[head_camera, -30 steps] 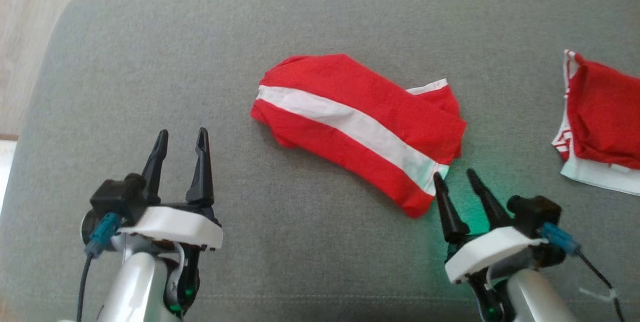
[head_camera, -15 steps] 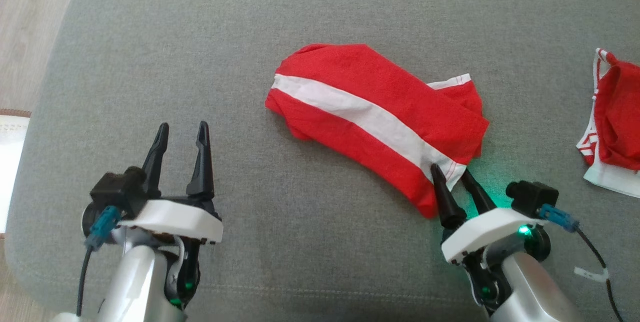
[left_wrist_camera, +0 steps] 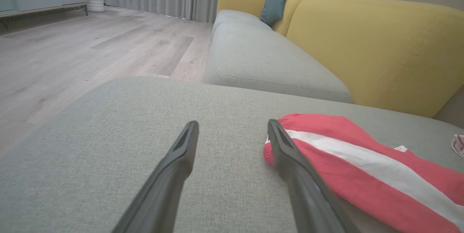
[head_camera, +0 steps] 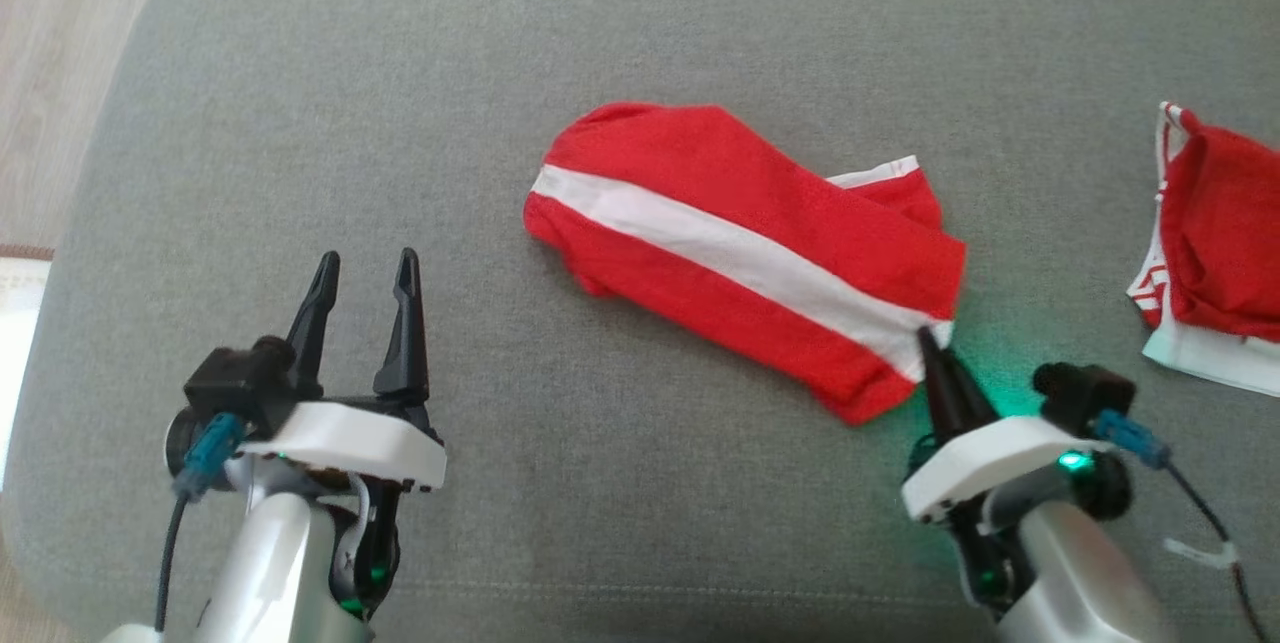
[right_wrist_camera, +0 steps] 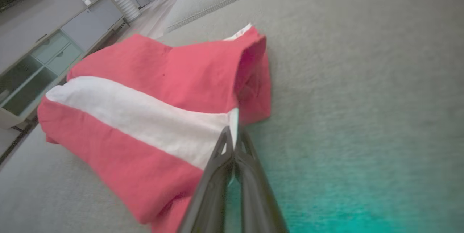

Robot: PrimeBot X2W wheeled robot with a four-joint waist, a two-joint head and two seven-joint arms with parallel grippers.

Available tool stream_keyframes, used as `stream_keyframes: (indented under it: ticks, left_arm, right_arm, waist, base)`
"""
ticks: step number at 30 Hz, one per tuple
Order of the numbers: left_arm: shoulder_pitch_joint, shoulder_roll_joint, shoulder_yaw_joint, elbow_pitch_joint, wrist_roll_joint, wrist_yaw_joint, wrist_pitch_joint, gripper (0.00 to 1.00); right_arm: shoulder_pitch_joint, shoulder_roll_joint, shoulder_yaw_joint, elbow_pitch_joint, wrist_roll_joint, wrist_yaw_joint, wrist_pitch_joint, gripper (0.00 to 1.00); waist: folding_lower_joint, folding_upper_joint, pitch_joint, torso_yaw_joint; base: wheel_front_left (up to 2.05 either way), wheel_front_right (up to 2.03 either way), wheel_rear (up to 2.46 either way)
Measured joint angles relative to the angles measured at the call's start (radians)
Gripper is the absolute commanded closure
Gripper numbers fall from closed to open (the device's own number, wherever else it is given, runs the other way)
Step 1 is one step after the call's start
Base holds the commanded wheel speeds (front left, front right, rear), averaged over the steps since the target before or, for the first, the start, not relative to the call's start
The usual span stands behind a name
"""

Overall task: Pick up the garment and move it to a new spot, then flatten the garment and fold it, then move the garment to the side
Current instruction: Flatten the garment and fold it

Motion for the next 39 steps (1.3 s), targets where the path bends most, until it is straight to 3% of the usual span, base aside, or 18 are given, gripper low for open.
stream_keyframes:
  ticks: [3, 5, 11, 18, 23, 33, 39]
  left_arm:
    - [0.001, 0.000, 0.000, 0.000, 0.000, 0.000, 0.000, 0.00]
    - [0.001, -0.001, -0.001, 0.000, 0.000, 0.000, 0.000, 0.00]
    - [-0.011, -0.001, -0.025, 0.008, 0.000, -0.019, 0.000, 0.00]
    - [-0.118, -0.002, -0.094, 0.097, -0.021, -0.080, 0.008, 0.00]
    - [-0.225, 0.019, -0.144, 0.181, -0.054, -0.104, 0.148, 0.00]
    - [-0.370, 0.087, -0.214, 0.292, -0.153, -0.108, 0.383, 0.00]
    - [-0.436, 0.120, -0.309, 0.313, -0.217, -0.108, 0.438, 0.00]
  right_arm:
    - [0.000, -0.001, -0.083, -0.012, -0.128, 0.000, -0.007, 1.00]
    - [0.001, -0.024, -0.147, -0.070, -0.278, 0.000, 0.007, 1.00]
    - [0.038, -0.059, -0.213, -0.214, -0.419, 0.000, 0.082, 1.00]
    - [0.141, -0.066, -0.170, -0.331, -0.428, 0.000, 0.128, 1.00]
    - [0.175, -0.065, -0.118, -0.384, -0.392, 0.000, 0.131, 1.00]
    - [0.189, -0.056, -0.088, -0.386, -0.383, 0.000, 0.123, 1.00]
    - [0.189, -0.050, -0.083, -0.374, -0.384, 0.000, 0.107, 1.00]
  waist:
    - [0.0000, 0.0000, -0.012, -0.008]
    - [0.0000, 0.0000, -0.020, -0.019]
    - [0.0000, 0.0000, -0.017, -0.037]
    - [0.0000, 0.0000, 0.004, -0.066]
    - [0.0000, 0.0000, 0.021, -0.091]
    - [0.0000, 0.0000, 0.040, -0.125]
    - [0.0000, 0.0000, 0.058, -0.139]
  base:
    - [0.00, 0.00, 0.00]
    - [0.00, 0.00, 0.00]
    - [0.00, 0.00, 0.00]
    - [0.00, 0.00, 0.00]
    - [0.00, 0.00, 0.00]
    - [0.00, 0.00, 0.00]
    - [0.00, 0.00, 0.00]
